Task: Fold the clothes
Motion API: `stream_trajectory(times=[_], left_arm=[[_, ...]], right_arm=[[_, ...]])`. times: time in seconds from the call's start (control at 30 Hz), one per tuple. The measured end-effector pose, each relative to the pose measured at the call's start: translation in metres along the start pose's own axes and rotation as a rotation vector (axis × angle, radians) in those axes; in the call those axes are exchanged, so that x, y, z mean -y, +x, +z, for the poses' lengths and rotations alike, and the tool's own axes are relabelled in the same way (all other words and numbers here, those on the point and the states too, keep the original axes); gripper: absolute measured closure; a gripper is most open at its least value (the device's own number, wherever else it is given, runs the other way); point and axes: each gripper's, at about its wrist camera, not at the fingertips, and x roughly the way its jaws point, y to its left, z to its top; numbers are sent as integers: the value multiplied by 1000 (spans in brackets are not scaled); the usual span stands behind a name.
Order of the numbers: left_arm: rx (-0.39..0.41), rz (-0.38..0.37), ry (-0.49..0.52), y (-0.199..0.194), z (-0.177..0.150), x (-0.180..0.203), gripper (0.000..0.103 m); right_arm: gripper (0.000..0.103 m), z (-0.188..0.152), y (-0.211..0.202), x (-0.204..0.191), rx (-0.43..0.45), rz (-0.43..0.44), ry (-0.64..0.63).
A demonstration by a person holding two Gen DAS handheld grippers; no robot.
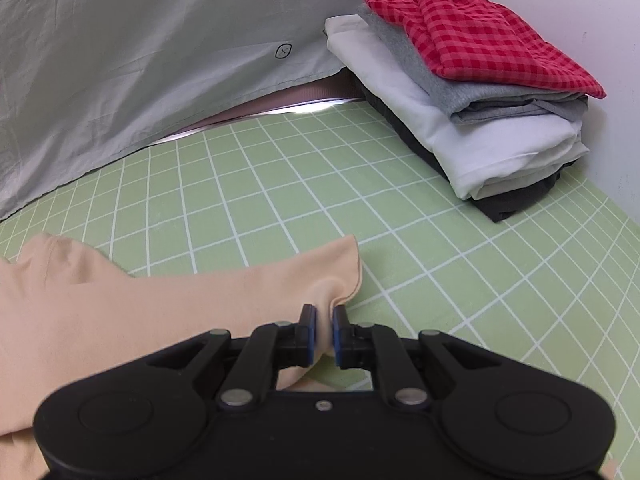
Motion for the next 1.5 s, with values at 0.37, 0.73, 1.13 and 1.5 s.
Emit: stream_trajectory(times=[0.37,0.73,1.13,1.5], left_arm=[[79,36,6,8,15,-5,91],[140,129,74,-51,-22,-16,12],[15,210,26,-130,-134,-80,10],[5,198,101,-179,-150,-132,10]], right_arm=[[95,2,-1,-4,53,-53,-50],[44,-5,-21,-33,54,-114,-91],[42,-61,-105,-132,18,175,-191],[71,-108,-142,-221,-38,396,-199]])
